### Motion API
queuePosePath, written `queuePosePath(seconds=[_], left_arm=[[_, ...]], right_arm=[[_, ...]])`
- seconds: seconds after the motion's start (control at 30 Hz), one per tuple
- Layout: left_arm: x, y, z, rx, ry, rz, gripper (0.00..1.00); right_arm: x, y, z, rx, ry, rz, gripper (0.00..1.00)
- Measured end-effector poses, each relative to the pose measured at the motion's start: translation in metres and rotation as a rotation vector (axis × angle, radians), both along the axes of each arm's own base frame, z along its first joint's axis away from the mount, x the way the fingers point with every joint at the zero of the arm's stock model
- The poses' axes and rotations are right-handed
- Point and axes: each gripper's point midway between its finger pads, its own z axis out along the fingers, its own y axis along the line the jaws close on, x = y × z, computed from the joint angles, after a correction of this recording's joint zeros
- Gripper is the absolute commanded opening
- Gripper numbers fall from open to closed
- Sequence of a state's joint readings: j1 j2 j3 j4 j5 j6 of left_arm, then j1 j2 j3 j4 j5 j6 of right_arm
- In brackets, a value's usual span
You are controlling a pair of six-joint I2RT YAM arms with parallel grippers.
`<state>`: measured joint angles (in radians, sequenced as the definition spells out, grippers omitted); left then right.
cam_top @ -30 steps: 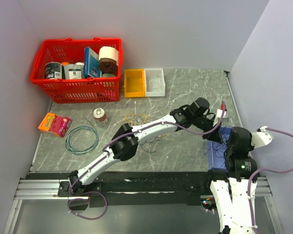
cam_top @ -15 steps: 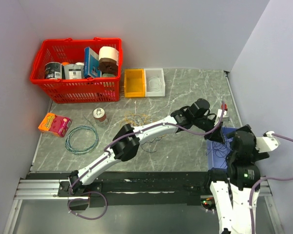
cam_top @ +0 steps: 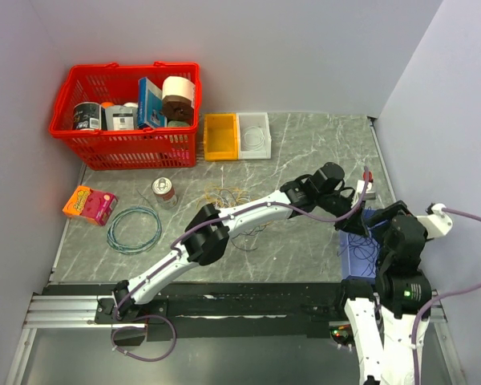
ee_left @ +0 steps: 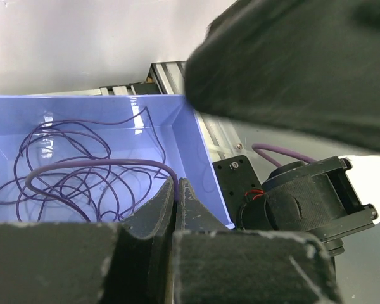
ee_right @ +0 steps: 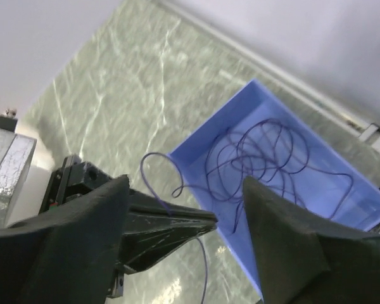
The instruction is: Untangle the cables
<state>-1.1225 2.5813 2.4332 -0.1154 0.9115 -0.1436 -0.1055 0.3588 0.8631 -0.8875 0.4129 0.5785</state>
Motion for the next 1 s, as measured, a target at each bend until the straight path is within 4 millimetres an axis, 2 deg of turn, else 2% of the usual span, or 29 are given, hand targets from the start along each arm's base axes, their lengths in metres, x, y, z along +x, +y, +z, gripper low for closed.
queuePosePath(seconds=[0.07,0.2,0.4,0.57,0.67,0.7,0.77,0.8,0.83,0.87,0.97,1.0], left_arm=[[0.0,0.0,0.0,0.002,0.001,0.0,0.01],[0.001,0.001,0.0,0.001,0.004,-0.004,0.01],[0.003,0.003,0.0,0.003,0.009,-0.002,0.01],[0.003,0.003,0.0,0.004,0.013,-0.005,0.01],[0.003,0.003,0.0,0.004,0.013,-0.006,0.01],[0.002,0.003,0.0,0.004,0.013,-0.007,0.01],[0.002,0.003,0.0,0.006,0.015,-0.008,0.01],[0.002,0.004,0.0,0.005,0.015,-0.011,0.01],[0.002,0.004,0.001,0.004,0.016,-0.014,0.01],[0.002,0.004,0.001,0.004,0.017,-0.015,0.01],[0.001,0.004,0.001,0.004,0.018,-0.019,0.01],[0.001,0.004,0.001,0.003,0.017,-0.019,0.08]], right_arm=[[0.005,0.004,-0.003,0.01,0.019,0.023,0.56],[0.011,0.009,-0.008,0.028,0.023,0.054,0.57],[0.017,0.02,-0.026,0.069,0.058,0.109,0.61],[0.02,0.025,-0.026,0.08,0.058,0.142,0.57],[0.024,0.025,-0.031,0.084,0.059,0.141,0.47],[0.024,0.024,-0.036,0.088,0.068,0.138,0.39],[0.026,0.022,-0.043,0.089,0.088,0.132,0.29],[0.027,0.021,-0.044,0.087,0.094,0.131,0.17],[0.027,0.02,-0.045,0.083,0.099,0.131,0.12],[0.028,0.019,-0.045,0.076,0.102,0.131,0.0],[0.032,0.016,-0.044,0.065,0.106,0.134,0.0],[0.033,0.016,-0.044,0.063,0.111,0.136,0.0]])
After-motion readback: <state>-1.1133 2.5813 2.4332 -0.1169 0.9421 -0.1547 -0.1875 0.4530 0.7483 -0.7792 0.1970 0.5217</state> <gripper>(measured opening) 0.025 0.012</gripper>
